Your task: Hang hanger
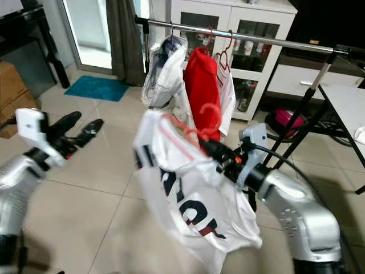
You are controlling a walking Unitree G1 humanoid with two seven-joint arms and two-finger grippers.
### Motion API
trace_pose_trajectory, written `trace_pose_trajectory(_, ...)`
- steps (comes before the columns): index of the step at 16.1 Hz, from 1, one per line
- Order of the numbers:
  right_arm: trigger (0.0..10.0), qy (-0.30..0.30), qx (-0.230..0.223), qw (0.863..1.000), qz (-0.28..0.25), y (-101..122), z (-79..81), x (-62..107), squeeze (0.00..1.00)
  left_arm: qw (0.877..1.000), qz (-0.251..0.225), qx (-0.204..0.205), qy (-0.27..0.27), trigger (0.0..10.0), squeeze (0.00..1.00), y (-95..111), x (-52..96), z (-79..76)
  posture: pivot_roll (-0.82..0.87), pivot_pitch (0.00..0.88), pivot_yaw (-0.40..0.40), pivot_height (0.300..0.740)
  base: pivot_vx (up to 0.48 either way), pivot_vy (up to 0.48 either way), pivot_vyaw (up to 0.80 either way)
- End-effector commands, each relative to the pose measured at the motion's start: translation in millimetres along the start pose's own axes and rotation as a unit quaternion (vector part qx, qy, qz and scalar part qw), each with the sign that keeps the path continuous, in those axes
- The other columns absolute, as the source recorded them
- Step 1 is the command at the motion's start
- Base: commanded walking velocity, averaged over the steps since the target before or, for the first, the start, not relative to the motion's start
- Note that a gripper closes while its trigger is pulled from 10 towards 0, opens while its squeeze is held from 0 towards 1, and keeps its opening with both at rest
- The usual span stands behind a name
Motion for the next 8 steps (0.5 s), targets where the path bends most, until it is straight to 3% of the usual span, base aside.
trace_pose_trajectory(1,10.0,-0.036,0.009,0.999,0.002,-2.1,-8.1,1.8,0.0,1.0,0.013,-0.016,-0.014,10.0,0.0,-4.8,-5.0,-14.7,-0.1,0.022,-0.02,0.74,0.0,0.0,0.0)
trace_pose_trajectory(3,10.0,-0.121,-0.014,0.993,-0.003,-12.8,-12.1,-3.1,0.0,0.999,0.03,-0.014,0.036,10.0,0.0,-22.8,-13.1,-30.4,-0.1,0.027,-0.031,0.74,0.0,0.0,0.0)
trace_pose_trajectory(5,10.0,-0.188,-0.024,0.982,0.0,-16.7,-19.9,-5.1,0.0,0.998,0.032,-0.022,0.059,10.0,0.0,-26.6,-16.5,-33.0,-0.11,0.031,-0.044,0.74,0.0,0.0,0.0)
trace_pose_trajectory(8,10.0,-0.215,-0.005,0.976,0.022,-24.8,-26.2,-4.3,0.0,0.997,0.035,-0.035,0.067,10.0,0.0,-29.1,-17.3,-40.9,-0.09,0.034,-0.038,0.74,0.0,-0.38,0.0)
Point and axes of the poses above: a point about 5 cm out from each wrist's last joint towards the gripper, its own x axis pointing back from the gripper into the wrist, its own y axis along the axis of the wrist's last joint, z = x × y, the point moved 3 cm from there along -x, pointing out of the wrist towards the gripper, and after that the axes turned 7 degrees about x, right-handed, at the moved point
